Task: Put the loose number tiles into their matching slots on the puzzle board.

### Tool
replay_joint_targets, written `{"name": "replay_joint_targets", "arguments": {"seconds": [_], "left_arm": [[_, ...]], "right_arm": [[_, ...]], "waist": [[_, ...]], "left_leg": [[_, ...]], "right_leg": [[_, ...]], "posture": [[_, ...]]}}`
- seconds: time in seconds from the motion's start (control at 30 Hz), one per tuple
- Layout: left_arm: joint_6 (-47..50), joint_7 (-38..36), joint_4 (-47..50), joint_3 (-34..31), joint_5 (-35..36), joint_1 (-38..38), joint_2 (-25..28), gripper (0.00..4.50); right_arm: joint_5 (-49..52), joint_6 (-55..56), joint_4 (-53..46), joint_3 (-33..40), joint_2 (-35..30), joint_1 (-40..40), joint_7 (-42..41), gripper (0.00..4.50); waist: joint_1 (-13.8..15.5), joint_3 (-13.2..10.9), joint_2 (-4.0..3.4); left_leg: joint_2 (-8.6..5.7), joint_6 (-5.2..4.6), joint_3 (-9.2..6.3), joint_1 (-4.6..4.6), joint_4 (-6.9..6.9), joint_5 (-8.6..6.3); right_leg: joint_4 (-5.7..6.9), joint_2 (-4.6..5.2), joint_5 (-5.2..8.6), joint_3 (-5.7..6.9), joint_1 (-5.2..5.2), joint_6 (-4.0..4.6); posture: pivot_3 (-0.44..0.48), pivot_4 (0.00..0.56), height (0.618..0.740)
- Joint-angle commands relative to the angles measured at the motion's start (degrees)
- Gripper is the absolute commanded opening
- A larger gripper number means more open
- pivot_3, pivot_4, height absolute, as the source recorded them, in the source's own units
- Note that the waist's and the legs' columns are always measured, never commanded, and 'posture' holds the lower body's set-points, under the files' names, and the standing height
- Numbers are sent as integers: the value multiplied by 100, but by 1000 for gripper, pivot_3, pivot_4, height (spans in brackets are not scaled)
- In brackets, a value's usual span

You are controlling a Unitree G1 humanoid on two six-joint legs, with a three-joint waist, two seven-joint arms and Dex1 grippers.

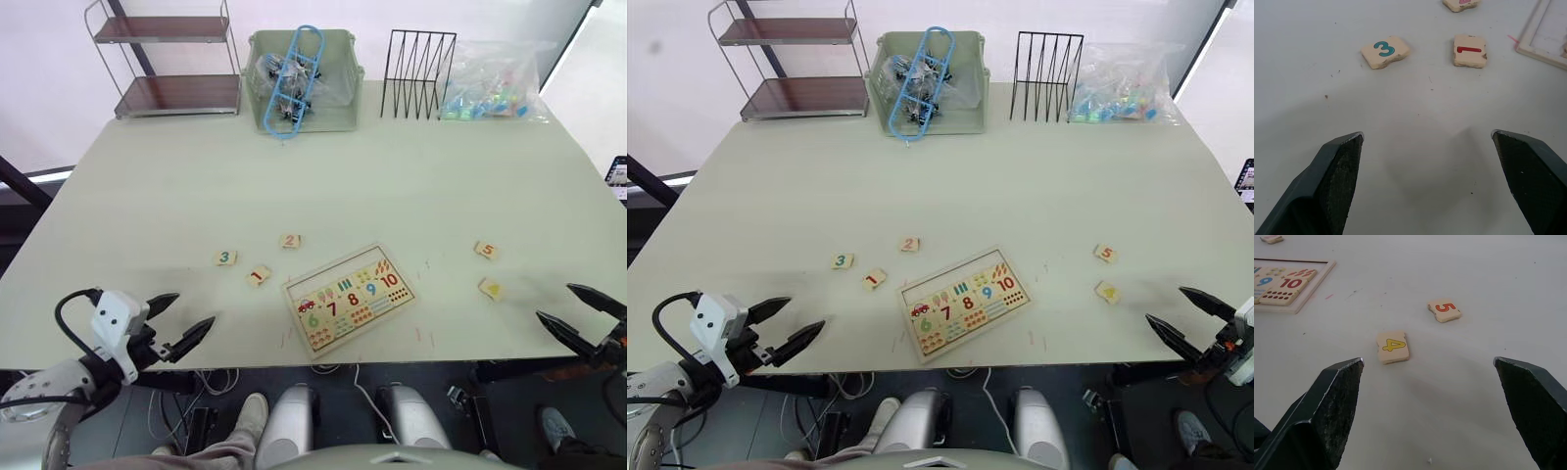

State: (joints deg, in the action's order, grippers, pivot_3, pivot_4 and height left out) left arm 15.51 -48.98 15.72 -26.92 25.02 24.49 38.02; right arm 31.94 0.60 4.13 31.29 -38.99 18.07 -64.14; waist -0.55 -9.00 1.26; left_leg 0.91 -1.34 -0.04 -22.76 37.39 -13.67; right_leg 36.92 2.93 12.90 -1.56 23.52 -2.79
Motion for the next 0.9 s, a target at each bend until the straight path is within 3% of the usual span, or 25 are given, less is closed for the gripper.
{"name": "replay_joint_targets", "arguments": {"seconds": [0.03, 0.3, 0.9], "left_arm": [[-74, 6, 116, -114, 98, -60, 13, 4438], [-226, -15, -17, -108, 43, -149, -44, 4438], [-443, -246, 141, -56, -73, 18, 120, 4438]], "right_arm": [[113, -212, -458, 39, -103, 24, 130, 4473], [40, -486, -894, 17, -107, 18, 339, 4473], [-17, -250, -513, -30, -77, -288, 136, 4473]], "waist": [[0, 0, 0], [4, 0, -1], [-2, 0, -1]], "left_leg": [[0, 0, 0, 0, 0, 0], [2, 0, -3, -2, 0, -1], [4, 0, -3, -2, -1, -2]], "right_leg": [[0, 0, 0, 0, 0, 0], [-4, 0, 5, -1, 1, -8], [-6, 0, 5, 1, 2, -9]], "posture": [[0, 150, 740], [0, 150, 740], [0, 150, 740]]}}
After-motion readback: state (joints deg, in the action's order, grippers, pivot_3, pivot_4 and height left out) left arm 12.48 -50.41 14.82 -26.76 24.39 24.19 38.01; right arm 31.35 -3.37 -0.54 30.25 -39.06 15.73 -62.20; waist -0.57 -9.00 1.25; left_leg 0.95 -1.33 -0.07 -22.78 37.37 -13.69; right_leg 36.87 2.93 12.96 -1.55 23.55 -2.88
